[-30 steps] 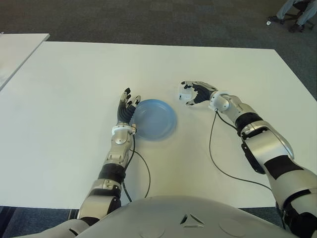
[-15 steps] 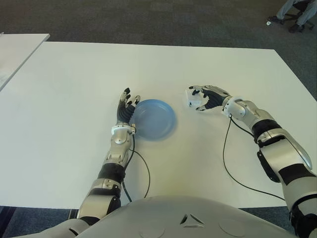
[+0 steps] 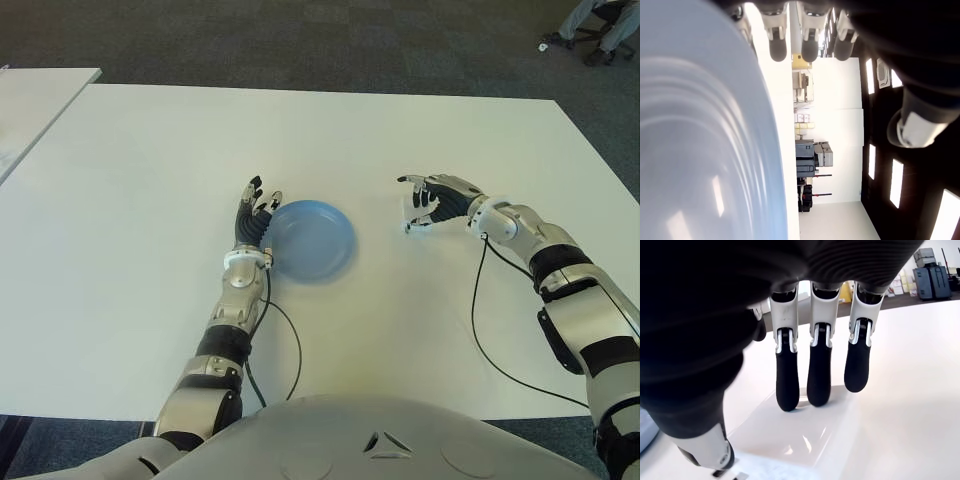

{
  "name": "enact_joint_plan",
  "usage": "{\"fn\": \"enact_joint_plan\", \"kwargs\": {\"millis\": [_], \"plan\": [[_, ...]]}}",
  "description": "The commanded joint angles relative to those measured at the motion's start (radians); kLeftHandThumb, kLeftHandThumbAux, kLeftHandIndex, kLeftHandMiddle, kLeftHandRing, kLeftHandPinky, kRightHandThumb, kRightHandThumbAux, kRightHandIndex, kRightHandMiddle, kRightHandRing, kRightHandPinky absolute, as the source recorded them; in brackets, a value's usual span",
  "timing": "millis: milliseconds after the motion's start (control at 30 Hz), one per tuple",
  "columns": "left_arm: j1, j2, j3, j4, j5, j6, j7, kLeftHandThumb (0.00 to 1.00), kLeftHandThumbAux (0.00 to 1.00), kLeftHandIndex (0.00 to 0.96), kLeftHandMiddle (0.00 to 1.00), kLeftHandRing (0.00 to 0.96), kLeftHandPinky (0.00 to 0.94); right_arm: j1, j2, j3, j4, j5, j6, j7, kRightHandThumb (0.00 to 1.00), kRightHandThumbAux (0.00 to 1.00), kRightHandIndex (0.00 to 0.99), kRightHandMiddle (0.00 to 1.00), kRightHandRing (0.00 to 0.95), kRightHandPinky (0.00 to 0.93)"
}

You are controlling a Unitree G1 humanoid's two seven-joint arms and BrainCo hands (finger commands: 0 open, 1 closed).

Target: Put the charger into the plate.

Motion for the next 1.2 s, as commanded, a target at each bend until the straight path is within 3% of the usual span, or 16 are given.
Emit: {"fn": "enact_joint_plan", "kwargs": {"millis": [33, 300, 933, 1200], "plan": [[0.02, 0.002, 0.005, 0.03, -0.008, 0.028, -0.015, 0.0, 0.515, 0.0, 0.024, 0.0, 0.0, 0.112, -0.019, 0.014, -0.014, -0.007, -0.015, 0.08, 0.0, 0.762, 0.026, 0.376, 0.457, 0.426], [0.017, 0.007, 0.01, 0.038, -0.009, 0.021, -0.01, 0.0, 0.51, 0.0, 0.026, 0.0, 0.0, 0.176, -0.027, -0.031, -0.06, 0.045, -0.017, 0.086, 0.0, 0.78, 0.01, 0.25, 0.306, 0.284], [0.009, 0.007, 0.011, 0.052, -0.012, 0.019, -0.009, 0.0, 0.52, 0.0, 0.027, 0.0, 0.0, 0.221, -0.026, -0.082, -0.082, 0.075, -0.051, 0.05, 0.0, 0.773, 0.003, 0.158, 0.177, 0.117], [0.006, 0.007, 0.012, 0.058, -0.012, 0.016, -0.01, 0.0, 0.518, 0.0, 0.026, 0.0, 0.0, 0.224, 0.001, -0.14, -0.048, 0.136, -0.161, 0.01, 0.0, 0.768, 0.0, 0.064, 0.078, 0.072]]}}
